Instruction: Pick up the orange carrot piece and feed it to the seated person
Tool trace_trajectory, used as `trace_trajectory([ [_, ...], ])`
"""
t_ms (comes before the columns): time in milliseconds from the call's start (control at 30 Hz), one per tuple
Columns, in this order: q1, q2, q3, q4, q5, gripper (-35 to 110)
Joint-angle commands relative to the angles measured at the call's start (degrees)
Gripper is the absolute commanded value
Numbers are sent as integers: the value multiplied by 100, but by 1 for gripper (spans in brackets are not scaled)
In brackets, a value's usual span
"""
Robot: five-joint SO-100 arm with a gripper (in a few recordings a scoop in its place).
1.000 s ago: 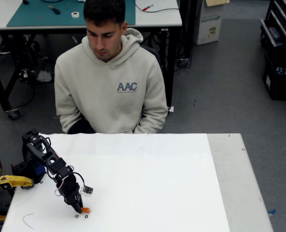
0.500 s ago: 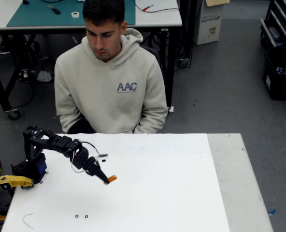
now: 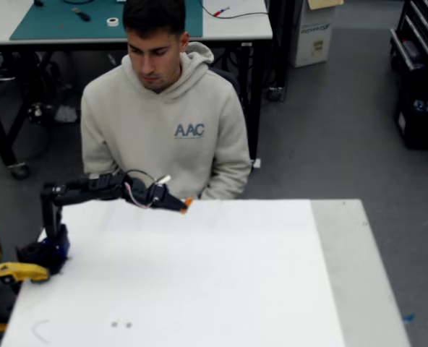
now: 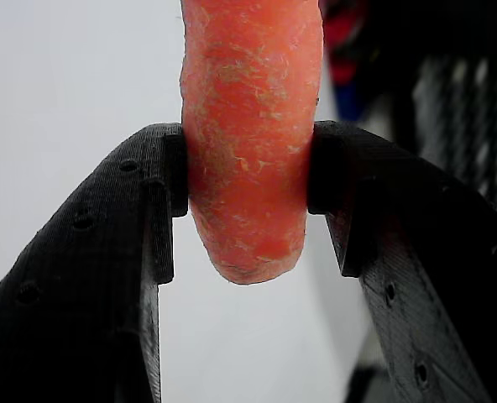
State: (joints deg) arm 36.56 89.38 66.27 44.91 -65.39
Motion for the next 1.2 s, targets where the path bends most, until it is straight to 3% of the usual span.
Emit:
trace_trajectory([
  [0, -439, 439, -905, -9, -387, -3],
  [567, -2048, -1890, -4834, -9, -1696, -3],
  [867, -2988, -2944, -6935, -9, -1811, -3],
  [1167, -3173, -3718, -8130, -9, -1811, -3],
])
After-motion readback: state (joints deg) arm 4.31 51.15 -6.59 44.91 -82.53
